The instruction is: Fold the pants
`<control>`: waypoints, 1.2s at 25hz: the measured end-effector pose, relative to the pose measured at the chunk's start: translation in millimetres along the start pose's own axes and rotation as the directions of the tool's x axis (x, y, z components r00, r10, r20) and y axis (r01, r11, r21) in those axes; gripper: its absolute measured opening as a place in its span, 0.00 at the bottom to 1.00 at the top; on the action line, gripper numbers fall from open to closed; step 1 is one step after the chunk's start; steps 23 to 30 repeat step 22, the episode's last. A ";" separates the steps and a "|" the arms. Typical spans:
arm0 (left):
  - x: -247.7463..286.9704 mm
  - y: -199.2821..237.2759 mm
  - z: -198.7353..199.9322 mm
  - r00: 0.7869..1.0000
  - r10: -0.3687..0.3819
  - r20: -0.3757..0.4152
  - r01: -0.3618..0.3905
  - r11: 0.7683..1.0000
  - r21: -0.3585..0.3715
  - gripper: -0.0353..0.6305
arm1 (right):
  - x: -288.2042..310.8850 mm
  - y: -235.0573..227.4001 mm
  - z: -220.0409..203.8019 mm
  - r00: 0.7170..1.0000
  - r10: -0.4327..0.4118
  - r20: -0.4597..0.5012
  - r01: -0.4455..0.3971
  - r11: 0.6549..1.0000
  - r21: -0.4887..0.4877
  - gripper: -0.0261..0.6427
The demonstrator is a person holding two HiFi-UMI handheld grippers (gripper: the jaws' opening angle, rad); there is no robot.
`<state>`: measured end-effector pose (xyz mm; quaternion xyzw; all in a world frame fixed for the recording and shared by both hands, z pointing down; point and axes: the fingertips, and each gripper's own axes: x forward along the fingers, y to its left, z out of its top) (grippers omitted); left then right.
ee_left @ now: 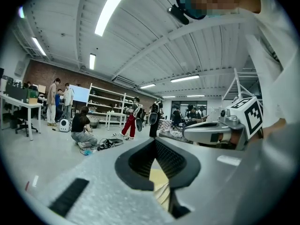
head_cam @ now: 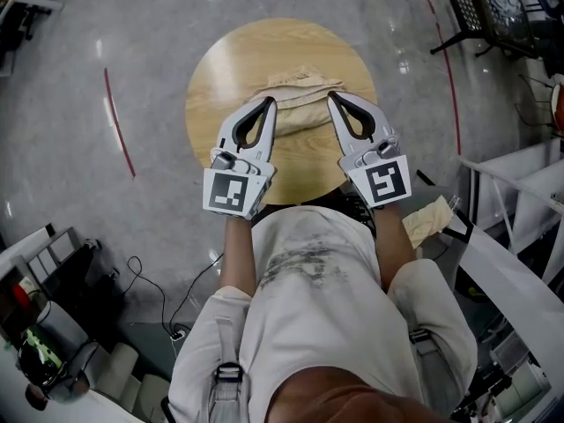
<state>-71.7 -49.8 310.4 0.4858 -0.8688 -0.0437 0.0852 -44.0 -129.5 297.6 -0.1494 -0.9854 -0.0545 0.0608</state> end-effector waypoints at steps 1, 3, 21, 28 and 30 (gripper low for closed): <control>-0.2 -1.2 -4.4 1.000 0.000 -0.023 0.000 1.000 0.002 0.06 | -1.2 -0.1 -2.5 1.000 -0.004 -0.004 0.004 1.000 0.014 0.05; -0.8 -2.6 -8.7 0.999 0.004 -0.053 -0.004 1.000 0.001 0.06 | -3.4 -0.4 -4.8 1.000 -0.010 -0.008 0.010 0.999 0.031 0.05; 0.6 -5.1 0.3 1.000 0.000 0.005 0.000 1.000 -0.007 0.06 | -3.8 0.6 -1.4 1.000 0.008 -0.007 -0.007 1.000 0.030 0.05; -0.4 -5.3 -0.3 1.000 -0.002 0.004 0.002 1.000 -0.004 0.06 | -3.9 1.4 -1.3 1.000 0.008 -0.008 -0.008 1.000 0.029 0.05; -0.4 -5.3 -0.3 1.000 -0.002 0.004 0.002 1.000 -0.004 0.06 | -3.9 1.4 -1.3 1.000 0.008 -0.008 -0.008 1.000 0.029 0.05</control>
